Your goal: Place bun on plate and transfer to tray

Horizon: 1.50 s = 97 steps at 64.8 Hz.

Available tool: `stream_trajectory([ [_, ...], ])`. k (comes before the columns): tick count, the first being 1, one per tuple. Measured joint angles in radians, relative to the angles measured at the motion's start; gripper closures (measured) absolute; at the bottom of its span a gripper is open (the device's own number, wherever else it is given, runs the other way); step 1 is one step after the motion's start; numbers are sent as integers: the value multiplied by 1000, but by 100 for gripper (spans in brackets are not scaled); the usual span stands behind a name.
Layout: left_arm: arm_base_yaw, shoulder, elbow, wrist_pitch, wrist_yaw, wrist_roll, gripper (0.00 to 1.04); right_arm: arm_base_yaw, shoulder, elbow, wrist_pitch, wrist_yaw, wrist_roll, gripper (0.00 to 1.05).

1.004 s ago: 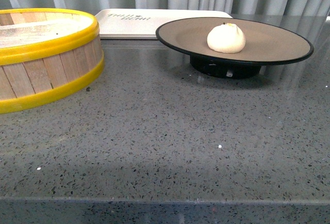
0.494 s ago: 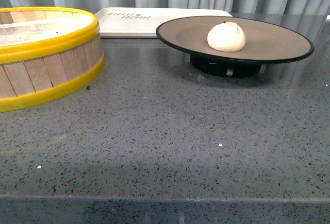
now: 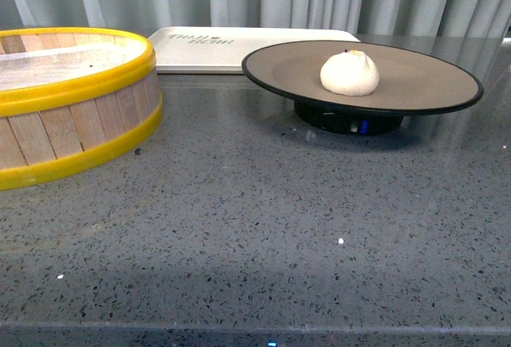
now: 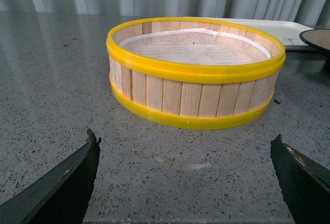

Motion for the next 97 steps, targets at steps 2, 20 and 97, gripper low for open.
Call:
stream_trajectory([
  [2, 0, 0, 0, 0, 0, 0, 7, 10, 21, 20, -10, -14, 51, 8],
  [20, 0, 0, 0, 0, 0, 0, 7, 161, 121, 54, -9, -85, 381, 8],
  [97, 0, 0, 0, 0, 0, 0, 7, 392, 318, 120, 79, -164, 665, 57],
])
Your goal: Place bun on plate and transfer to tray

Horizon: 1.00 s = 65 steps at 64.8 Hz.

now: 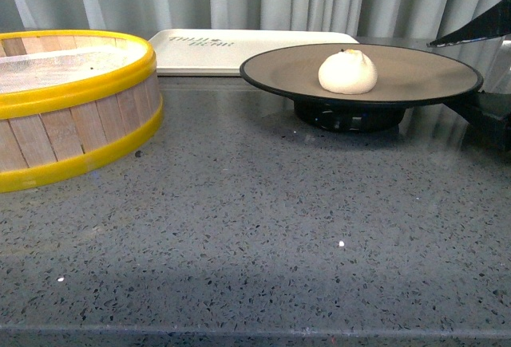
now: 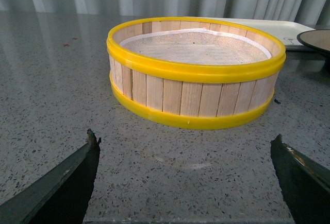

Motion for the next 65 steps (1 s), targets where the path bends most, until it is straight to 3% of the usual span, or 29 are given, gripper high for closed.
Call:
stream_trajectory([
  [15, 0, 0, 0, 0, 0, 0, 7, -14, -14, -11, -6, -2, -2, 96],
  [19, 0, 0, 0, 0, 0, 0, 7, -15, -21, -16, -9, 5, -22, 102],
  [46, 0, 0, 0, 0, 0, 0, 7, -22, -117, 1, -8, 3, -69, 102],
  [59, 0, 0, 0, 0, 0, 0, 7, -80, -36, 177, -49, -17, -78, 102],
  [65, 0, 0, 0, 0, 0, 0, 7, -113, 111, 362, -97, -15, -68, 102],
])
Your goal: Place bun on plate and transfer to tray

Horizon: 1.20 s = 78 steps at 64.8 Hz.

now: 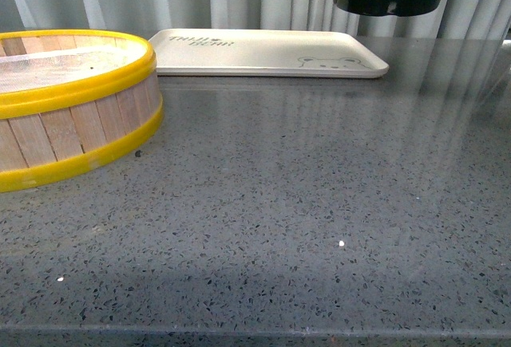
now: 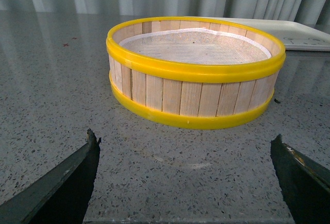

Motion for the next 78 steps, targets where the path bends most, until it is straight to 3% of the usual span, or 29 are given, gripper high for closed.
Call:
stream_trajectory([
  [6, 0, 0, 0, 0, 0, 0, 7, -1, 136, 172, -64, 13, 25, 102],
  [22, 0, 0, 0, 0, 0, 0, 7, 55, 297, 407, -164, 13, 49, 102],
  [38, 0, 0, 0, 0, 0, 0, 7, 108, 343, 473, -182, 13, 67, 102],
  [78, 0, 0, 0, 0, 0, 0, 7, 122, 523, 640, -229, 27, 72, 102],
])
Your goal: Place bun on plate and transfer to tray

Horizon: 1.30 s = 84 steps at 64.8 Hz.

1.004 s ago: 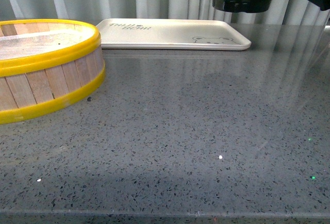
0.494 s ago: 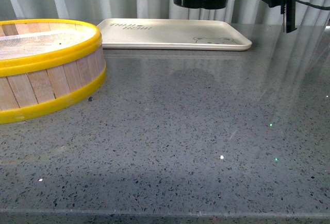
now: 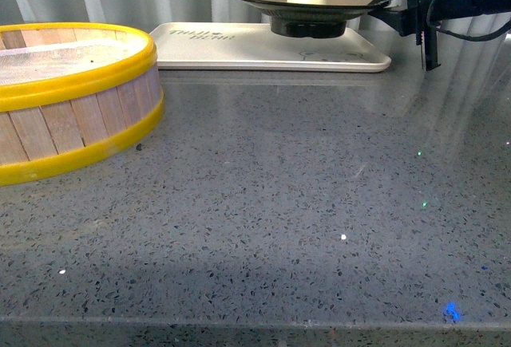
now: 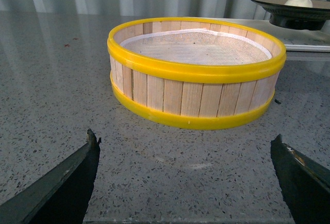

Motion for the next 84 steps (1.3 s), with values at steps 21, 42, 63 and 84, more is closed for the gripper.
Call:
stream_trajectory([
  [21, 0, 0, 0, 0, 0, 0, 7, 11, 33, 23, -8, 4, 1, 102],
  [42, 0, 0, 0, 0, 0, 0, 7, -5, 33, 10, -14, 5, -2, 102],
  [63, 0, 0, 0, 0, 0, 0, 7, -18, 33, 18, -39, 4, -9, 102],
  [84, 0, 0, 0, 0, 0, 0, 7, -19, 33, 20, -48, -3, -2, 60],
])
